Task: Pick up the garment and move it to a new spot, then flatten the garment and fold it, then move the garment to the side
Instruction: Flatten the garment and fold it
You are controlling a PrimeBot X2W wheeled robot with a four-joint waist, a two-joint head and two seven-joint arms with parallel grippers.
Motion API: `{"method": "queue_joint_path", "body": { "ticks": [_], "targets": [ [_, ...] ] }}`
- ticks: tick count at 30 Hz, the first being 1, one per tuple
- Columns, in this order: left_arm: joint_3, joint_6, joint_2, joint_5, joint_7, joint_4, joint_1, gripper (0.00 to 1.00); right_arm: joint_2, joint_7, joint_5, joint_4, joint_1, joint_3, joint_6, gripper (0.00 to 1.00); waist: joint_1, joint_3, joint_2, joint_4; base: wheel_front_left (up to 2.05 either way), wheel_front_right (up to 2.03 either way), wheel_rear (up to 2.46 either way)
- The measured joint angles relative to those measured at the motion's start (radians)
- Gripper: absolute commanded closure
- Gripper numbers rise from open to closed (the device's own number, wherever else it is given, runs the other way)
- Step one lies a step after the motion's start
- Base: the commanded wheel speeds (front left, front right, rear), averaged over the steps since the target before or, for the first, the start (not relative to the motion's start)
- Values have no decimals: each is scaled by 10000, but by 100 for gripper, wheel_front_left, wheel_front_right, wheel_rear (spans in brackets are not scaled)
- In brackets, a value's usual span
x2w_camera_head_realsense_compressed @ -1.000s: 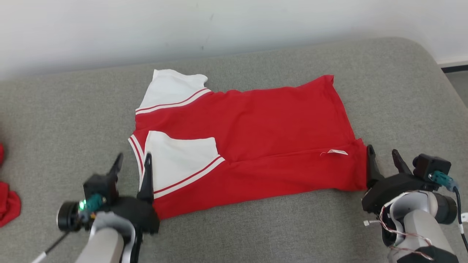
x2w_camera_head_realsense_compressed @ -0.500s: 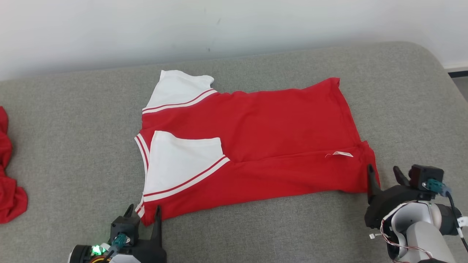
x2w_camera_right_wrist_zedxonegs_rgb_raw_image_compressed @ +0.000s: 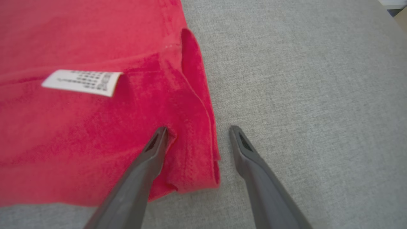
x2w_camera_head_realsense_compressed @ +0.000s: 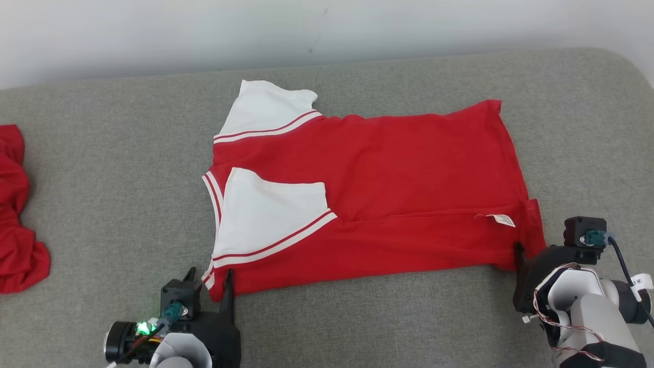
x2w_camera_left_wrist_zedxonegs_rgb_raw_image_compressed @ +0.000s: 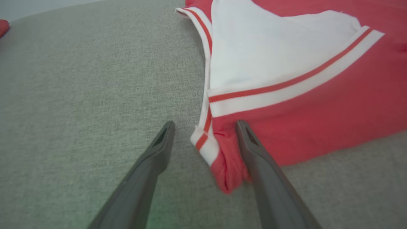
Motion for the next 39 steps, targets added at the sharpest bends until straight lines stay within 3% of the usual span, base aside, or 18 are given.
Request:
{"method": "queue_joint_path", "body": {
  "ticks": [1,2,3,5,6,18,27,37,38,39],
  "targets": [
    [-12,-42,-4,-36,102,29,-57,0,-8,50,-2,40,-56,-17,0,0,0,27,-1,29,0,0,0],
    [-29,-119,-23,-105,221,42,-100,15,-17,109,-40,86,-107,-25,-2,0,-1,52,-1,54,0,0,0],
    [-48,-226,-44,-199,293,46,-132,52,-23,142,-40,127,-151,-23,-2,0,0,73,-1,73,0,0,0],
    [-107,-408,-69,-290,399,50,-197,100,-36,236,4,222,-230,-2,-2,3,-1,99,-1,97,0,0,0],
    [-132,-485,-86,-336,441,50,-206,100,-50,274,58,265,-268,27,-4,98,-1,97,-1,101,0,0,0],
    [-412,-878,-111,-585,527,-523,495,100,23,199,1043,-351,381,245,-2,100,2,-428,2,37,0,0,0],
    [-407,-625,589,-773,899,-1929,1907,100,23,999,1653,-2301,2107,270,-2,100,1,-1055,1,-137,0,0,0],
    [-489,-401,869,-999,1229,-2717,3086,100,23,1592,2096,-3005,3224,608,-2,100,1,-1232,1,-395,0,0,0],
    [-500,-389,874,-999,1231,-2759,3120,39,23,1588,2071,-3037,3252,623,-2,23,1,-1239,1,-399,0,0,0],
    [-506,-385,884,-1003,1229,-2813,3158,0,25,1567,2061,-3062,3272,619,-2,0,1,-1250,2,-400,0,0,0]
  ]
}}
